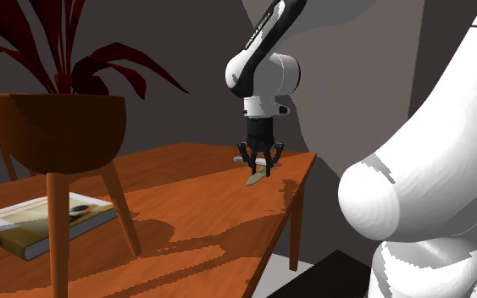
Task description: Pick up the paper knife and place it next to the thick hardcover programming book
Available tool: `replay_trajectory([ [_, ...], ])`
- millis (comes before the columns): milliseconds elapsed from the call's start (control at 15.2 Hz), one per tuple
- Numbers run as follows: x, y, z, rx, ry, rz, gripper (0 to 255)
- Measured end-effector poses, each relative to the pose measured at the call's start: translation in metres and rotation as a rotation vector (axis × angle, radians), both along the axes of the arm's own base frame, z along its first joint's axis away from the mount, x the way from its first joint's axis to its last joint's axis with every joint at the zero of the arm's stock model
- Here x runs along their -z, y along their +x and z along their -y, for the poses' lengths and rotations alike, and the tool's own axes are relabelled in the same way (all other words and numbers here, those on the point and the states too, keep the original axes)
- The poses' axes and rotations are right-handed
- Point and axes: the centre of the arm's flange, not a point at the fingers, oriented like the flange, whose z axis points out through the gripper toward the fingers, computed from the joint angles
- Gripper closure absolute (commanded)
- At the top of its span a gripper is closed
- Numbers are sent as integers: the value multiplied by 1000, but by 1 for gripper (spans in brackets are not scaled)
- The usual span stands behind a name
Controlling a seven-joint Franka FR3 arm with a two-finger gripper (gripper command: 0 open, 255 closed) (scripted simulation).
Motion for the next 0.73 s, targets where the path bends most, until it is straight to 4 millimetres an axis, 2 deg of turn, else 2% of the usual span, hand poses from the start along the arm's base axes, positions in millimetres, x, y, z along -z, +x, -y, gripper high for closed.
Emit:
replay_trajectory([
  [396,-28,3,-6,0,0,0,255],
  [594,-31,25,-30,-1,-1,-1,255],
  [726,-30,40,-54,-2,-1,-1,255],
])
